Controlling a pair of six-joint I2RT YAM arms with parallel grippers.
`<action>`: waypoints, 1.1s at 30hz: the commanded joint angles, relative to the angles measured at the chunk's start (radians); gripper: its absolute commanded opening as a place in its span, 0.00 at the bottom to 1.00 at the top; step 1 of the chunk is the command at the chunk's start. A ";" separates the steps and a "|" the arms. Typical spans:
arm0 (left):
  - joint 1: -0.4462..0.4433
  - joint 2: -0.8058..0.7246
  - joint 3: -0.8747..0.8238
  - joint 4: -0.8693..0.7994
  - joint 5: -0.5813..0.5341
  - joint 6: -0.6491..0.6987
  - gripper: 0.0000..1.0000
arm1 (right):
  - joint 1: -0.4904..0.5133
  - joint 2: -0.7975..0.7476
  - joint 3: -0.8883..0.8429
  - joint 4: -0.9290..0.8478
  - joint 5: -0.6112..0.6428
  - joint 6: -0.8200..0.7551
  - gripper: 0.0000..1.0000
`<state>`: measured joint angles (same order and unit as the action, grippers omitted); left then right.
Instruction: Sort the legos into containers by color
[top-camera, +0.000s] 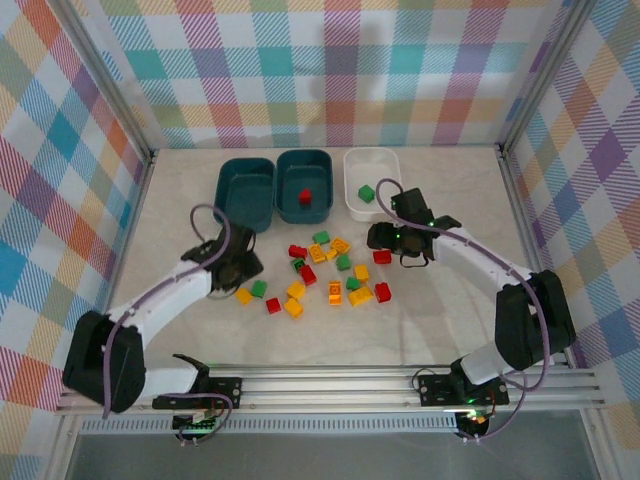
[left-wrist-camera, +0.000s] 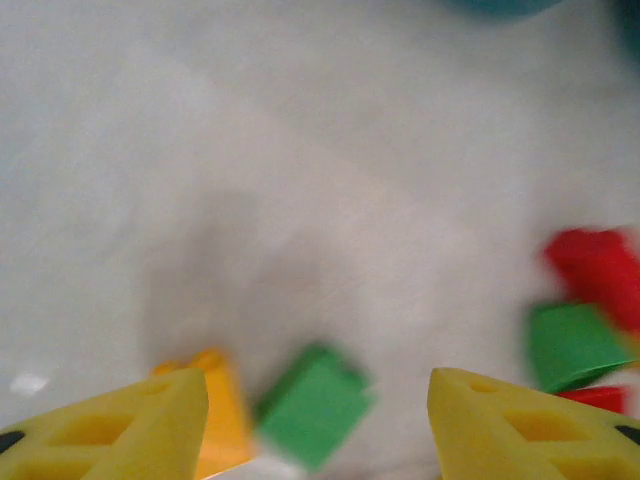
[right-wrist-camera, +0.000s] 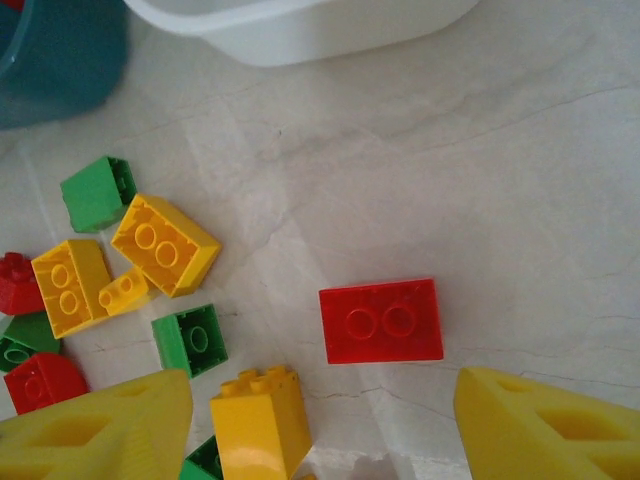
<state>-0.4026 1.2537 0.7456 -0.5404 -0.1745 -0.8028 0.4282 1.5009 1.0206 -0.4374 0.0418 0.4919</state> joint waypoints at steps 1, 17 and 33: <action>0.005 -0.104 -0.065 -0.002 -0.044 -0.113 0.59 | 0.018 0.021 0.003 0.017 -0.028 -0.005 0.69; 0.029 0.000 -0.152 0.155 0.007 -0.043 0.57 | 0.118 -0.030 -0.001 -0.025 0.038 -0.019 0.67; 0.041 0.093 -0.207 0.222 0.012 -0.041 0.40 | 0.135 -0.044 -0.005 -0.044 0.054 -0.019 0.67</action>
<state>-0.3695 1.3273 0.5686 -0.3481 -0.1699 -0.8471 0.5537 1.4841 1.0206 -0.4652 0.0784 0.4858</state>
